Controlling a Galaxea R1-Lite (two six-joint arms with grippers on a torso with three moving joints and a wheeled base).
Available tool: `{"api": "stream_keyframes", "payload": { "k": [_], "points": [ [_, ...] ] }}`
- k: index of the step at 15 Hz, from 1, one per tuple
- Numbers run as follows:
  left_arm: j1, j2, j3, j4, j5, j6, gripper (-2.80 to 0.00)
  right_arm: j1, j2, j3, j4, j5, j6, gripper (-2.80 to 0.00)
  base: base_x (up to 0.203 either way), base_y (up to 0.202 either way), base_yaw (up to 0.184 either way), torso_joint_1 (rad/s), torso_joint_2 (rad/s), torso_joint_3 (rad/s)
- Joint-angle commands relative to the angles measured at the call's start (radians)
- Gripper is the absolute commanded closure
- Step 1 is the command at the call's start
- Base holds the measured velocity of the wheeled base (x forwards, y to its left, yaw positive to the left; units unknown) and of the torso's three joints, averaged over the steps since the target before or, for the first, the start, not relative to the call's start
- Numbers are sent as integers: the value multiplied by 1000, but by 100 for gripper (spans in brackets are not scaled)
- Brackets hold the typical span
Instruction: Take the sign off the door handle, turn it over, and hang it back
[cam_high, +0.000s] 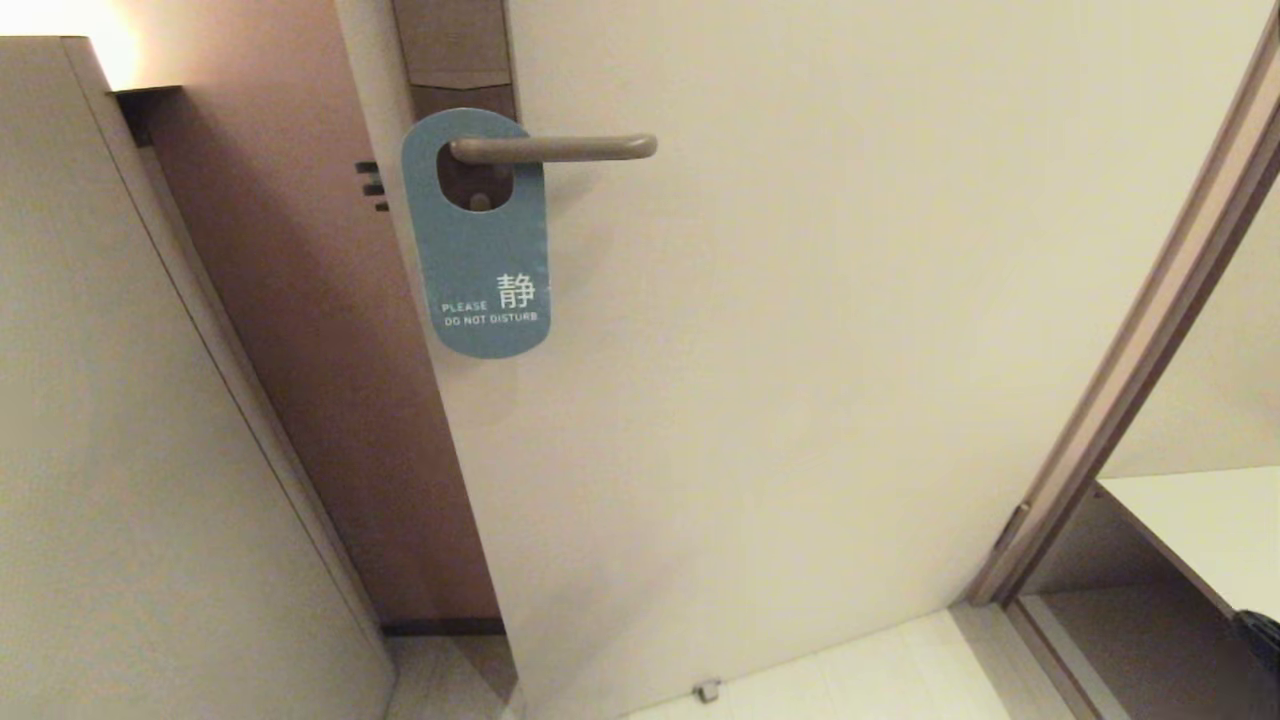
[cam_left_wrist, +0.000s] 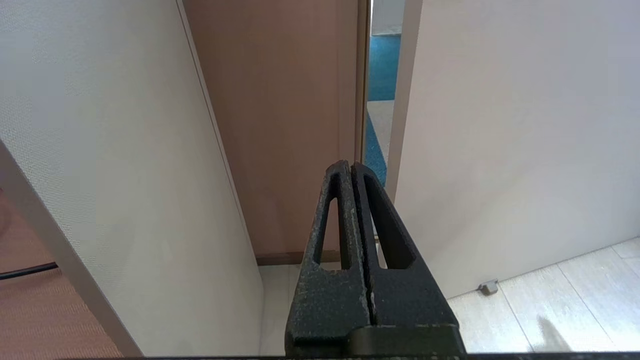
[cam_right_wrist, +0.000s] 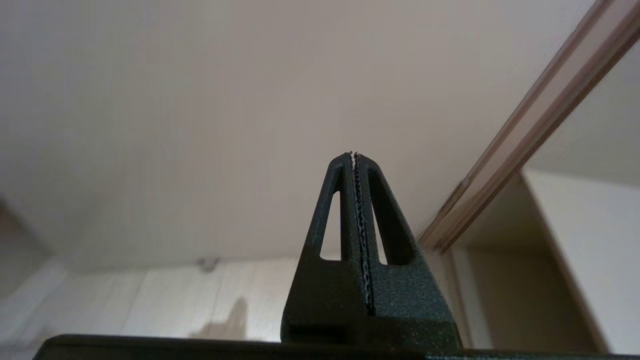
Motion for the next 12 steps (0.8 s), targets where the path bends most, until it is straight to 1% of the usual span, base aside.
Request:
{"api": "stream_keyframes", "payload": {
  "k": [1,4,6,8,12],
  "points": [
    [0,1,0,0,1,0,0,-40,-181,3,146,27,6,0,0,0,0,0,0,0],
    [0,1,0,0,0,0,0,-96,-368,4,364,95,17,0,0,0,0,0,0,0],
    [0,1,0,0,0,0,0,-122,-470,4,458,116,21,0,0,0,0,0,0,0],
    [0,1,0,0,0,0,0,-137,-539,3,479,123,26,0,0,0,0,0,0,0],
    [0,1,0,0,0,0,0,-141,-630,4,483,124,27,0,0,0,0,0,0,0]
  ]
}}
